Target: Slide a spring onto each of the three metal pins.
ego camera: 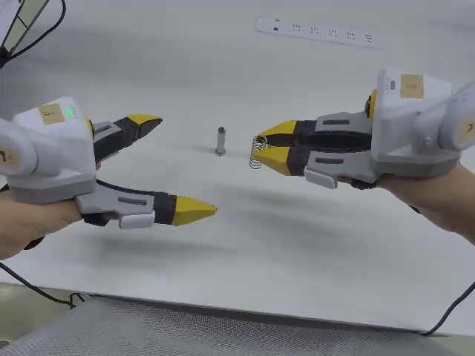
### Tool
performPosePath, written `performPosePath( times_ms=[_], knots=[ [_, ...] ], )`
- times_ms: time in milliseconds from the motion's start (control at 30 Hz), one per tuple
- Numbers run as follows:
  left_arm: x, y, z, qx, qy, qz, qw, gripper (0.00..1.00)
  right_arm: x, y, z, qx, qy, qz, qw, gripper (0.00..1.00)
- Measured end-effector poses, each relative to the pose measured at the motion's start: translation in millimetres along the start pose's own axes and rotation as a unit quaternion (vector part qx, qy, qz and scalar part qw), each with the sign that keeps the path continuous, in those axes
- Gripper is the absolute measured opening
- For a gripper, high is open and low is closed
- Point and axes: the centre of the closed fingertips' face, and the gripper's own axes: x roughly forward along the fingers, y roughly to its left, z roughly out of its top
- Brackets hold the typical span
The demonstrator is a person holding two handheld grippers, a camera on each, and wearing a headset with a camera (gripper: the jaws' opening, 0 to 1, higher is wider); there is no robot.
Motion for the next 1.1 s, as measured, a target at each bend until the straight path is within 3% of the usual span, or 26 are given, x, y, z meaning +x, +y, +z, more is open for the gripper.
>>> performPosePath(
  times_ms=[633, 900, 1100],
  knots=[
    [-3.1, -0.7, -5.3, -0.006, 0.007, 0.003, 0.9999, 0.99, 21.7, -18.0, -1.0, 0.013, -0.001, -0.009, 0.9999, 0.07],
    [-6.6, -0.9, -7.1, -0.007, 0.008, 0.004, 0.9999, 0.99, 33.2, -31.7, 3.7, 0.011, -0.003, -0.025, 0.9996, 0.07],
    [-8.1, 0.0, -8.0, -0.009, 0.006, 0.006, 0.9999, 0.99, 37.8, -45.6, 8.0, 0.030, -0.011, -0.042, 0.9986, 0.07]
  ],
)
